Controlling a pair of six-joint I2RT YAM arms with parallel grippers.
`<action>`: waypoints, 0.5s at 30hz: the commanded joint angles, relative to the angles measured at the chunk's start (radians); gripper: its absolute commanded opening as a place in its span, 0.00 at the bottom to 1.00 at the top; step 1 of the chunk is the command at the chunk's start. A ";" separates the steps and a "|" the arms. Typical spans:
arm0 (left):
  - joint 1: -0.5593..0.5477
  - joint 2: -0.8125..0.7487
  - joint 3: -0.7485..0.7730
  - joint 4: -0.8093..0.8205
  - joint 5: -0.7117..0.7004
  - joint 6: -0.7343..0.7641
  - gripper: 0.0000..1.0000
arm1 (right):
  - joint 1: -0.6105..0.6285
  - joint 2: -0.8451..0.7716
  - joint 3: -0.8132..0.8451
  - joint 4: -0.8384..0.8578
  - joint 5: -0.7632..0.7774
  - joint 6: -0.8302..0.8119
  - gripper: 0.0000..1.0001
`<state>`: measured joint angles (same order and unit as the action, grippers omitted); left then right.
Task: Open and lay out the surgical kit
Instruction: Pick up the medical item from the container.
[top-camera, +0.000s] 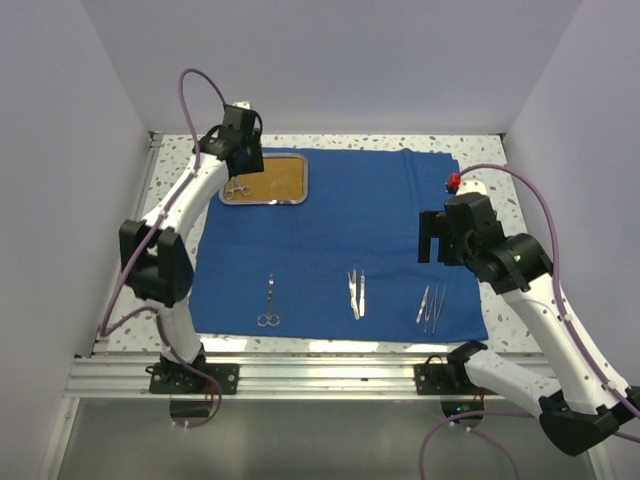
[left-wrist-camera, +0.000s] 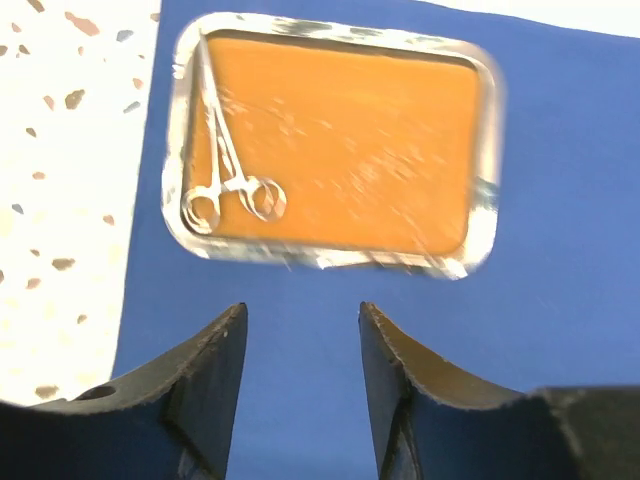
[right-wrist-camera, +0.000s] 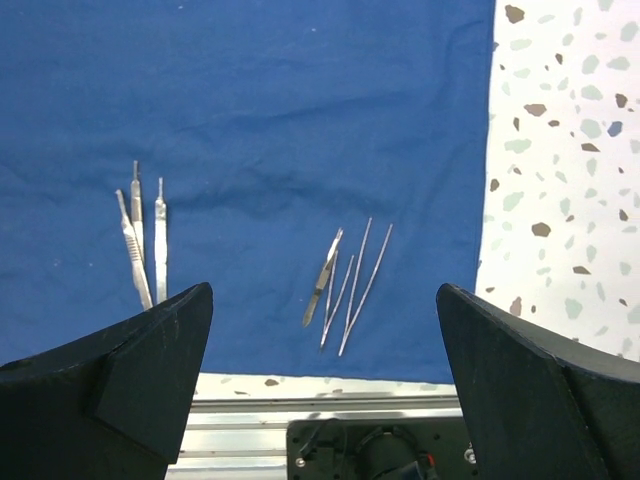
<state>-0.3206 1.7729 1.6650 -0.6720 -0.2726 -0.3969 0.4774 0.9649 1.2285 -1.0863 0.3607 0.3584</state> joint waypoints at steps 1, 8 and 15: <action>0.064 0.178 0.155 -0.020 -0.010 0.119 0.51 | 0.001 0.017 0.048 -0.026 0.060 -0.010 0.98; 0.153 0.514 0.568 -0.054 0.013 0.142 0.49 | 0.001 0.063 0.085 -0.055 0.073 0.005 0.98; 0.204 0.640 0.624 -0.002 0.061 0.136 0.50 | 0.000 0.130 0.121 -0.063 0.119 0.008 0.98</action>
<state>-0.1436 2.4042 2.2559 -0.7082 -0.2386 -0.2893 0.4774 1.0779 1.3006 -1.1378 0.4328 0.3588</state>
